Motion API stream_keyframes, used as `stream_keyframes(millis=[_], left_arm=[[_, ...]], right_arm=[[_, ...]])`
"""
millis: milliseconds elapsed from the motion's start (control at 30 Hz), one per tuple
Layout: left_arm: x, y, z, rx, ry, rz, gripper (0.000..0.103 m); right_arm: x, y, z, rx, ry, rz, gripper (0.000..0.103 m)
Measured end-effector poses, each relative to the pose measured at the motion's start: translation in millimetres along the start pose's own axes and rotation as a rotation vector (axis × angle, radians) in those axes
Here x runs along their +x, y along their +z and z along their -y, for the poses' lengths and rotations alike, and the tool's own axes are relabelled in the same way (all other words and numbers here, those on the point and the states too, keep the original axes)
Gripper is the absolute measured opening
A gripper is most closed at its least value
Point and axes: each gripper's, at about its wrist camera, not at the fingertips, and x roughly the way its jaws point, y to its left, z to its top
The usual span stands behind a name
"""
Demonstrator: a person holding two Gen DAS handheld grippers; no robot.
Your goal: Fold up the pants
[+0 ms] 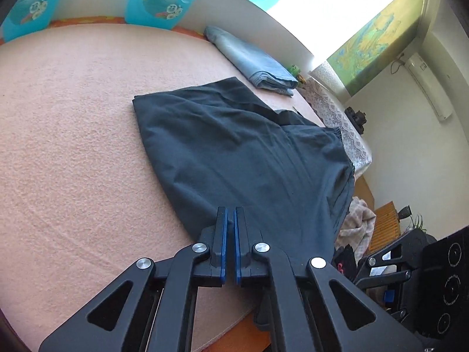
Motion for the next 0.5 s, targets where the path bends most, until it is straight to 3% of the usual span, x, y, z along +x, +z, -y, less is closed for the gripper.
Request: stream_keyframes(millis=[167, 300, 500], left_arm=[[-3, 21, 11, 0.009, -0.022, 0.057, 0.002], [7, 30, 20, 0.041, -0.02, 0.058, 0.002], [28, 32, 15, 0.086, 0.083, 0.02, 0.002]], right_arm=[[-29, -7, -4, -0.078, -0.19, 0.069, 0.003], [-38, -17, -2, -0.141, -0.405, 0.112, 0.003], [-39, -29, 3, -0.181, -0.55, 0.142, 0.003]])
